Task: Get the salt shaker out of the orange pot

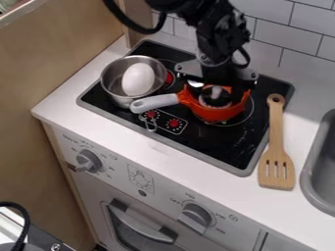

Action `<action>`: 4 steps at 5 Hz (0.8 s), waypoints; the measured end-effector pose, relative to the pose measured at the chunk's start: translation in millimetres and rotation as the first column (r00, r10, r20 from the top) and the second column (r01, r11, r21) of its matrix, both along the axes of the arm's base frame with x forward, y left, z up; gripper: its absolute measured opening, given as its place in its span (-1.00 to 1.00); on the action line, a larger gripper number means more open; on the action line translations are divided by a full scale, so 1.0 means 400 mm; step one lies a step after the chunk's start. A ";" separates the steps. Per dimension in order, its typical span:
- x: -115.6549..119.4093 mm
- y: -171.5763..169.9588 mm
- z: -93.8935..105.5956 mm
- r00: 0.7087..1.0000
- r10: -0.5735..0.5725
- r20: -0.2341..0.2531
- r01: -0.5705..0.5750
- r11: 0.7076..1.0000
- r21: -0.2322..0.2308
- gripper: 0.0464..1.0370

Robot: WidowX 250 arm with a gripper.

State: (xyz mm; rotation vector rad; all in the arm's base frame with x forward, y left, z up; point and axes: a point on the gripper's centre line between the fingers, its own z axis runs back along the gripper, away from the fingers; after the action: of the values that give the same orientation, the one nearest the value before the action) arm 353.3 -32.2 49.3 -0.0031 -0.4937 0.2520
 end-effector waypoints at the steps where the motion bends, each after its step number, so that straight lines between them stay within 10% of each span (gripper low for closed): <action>1: 0.021 -0.009 0.038 0.999 0.032 -0.025 -0.033 0.999 -0.016 0.59; 4: -0.007 0.035 0.138 0.989 -0.042 -0.139 0.039 0.999 -0.024 0.59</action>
State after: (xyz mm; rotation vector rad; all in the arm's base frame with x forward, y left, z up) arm 350.6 -18.3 104.4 -0.0157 -0.3512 0.2163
